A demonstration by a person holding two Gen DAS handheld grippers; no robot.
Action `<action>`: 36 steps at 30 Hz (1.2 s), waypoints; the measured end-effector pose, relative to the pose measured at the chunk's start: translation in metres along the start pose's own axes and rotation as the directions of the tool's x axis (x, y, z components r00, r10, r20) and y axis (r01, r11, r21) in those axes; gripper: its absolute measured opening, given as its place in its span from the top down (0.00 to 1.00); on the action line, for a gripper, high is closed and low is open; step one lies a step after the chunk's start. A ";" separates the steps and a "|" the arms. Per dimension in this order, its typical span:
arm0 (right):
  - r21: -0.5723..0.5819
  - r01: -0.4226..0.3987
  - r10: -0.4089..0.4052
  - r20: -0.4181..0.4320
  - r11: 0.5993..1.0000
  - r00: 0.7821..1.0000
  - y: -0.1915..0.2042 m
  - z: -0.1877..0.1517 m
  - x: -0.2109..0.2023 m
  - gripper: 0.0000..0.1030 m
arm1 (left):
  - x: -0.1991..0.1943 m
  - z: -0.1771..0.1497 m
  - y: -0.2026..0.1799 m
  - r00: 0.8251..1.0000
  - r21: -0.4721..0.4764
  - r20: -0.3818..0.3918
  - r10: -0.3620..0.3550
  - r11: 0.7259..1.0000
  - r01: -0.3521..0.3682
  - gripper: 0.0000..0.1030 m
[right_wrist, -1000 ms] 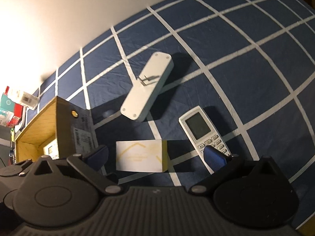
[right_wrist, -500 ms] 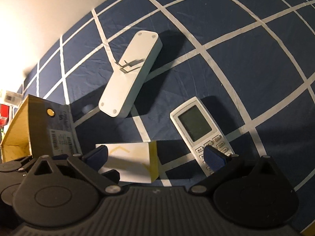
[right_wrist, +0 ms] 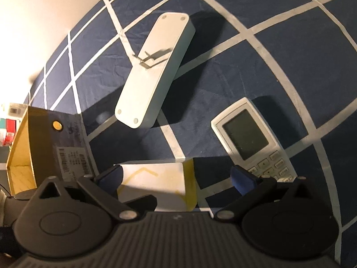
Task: Organize objects
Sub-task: 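Close the left gripper on the white card while the right gripper grasps its other end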
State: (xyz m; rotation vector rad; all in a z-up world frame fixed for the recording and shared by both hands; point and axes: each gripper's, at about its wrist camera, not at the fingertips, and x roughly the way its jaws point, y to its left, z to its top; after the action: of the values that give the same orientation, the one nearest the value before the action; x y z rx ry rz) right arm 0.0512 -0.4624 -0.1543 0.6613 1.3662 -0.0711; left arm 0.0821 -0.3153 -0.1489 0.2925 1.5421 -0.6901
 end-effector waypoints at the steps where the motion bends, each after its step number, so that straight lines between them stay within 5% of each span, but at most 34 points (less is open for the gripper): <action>1: -0.003 -0.004 0.004 -0.009 1.000 1.000 0.001 0.000 0.002 0.02 | 0.001 0.000 0.002 1.000 0.000 -0.002 -0.012 1.000 0.012 0.16; 14: -0.036 0.006 -0.008 -0.040 0.999 0.999 0.010 0.000 0.021 0.03 | 0.015 0.000 0.014 0.997 -0.015 -0.022 -0.071 0.997 0.071 0.23; 30: -0.078 -0.020 0.015 -0.073 0.997 0.997 0.015 0.000 0.031 0.27 | 0.024 0.002 0.014 0.991 -0.012 -0.029 -0.127 0.992 0.126 0.23; 36: -0.081 -0.014 0.008 -0.074 0.997 0.997 0.020 0.002 0.032 0.29 | 0.023 0.001 0.015 0.992 -0.016 -0.022 -0.122 0.992 0.122 0.25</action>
State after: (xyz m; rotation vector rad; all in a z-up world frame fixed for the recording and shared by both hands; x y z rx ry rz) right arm 0.0681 -0.4368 -0.1758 0.6078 1.4287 0.0183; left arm 0.0888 -0.3092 -0.1746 0.1963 1.5959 -0.7730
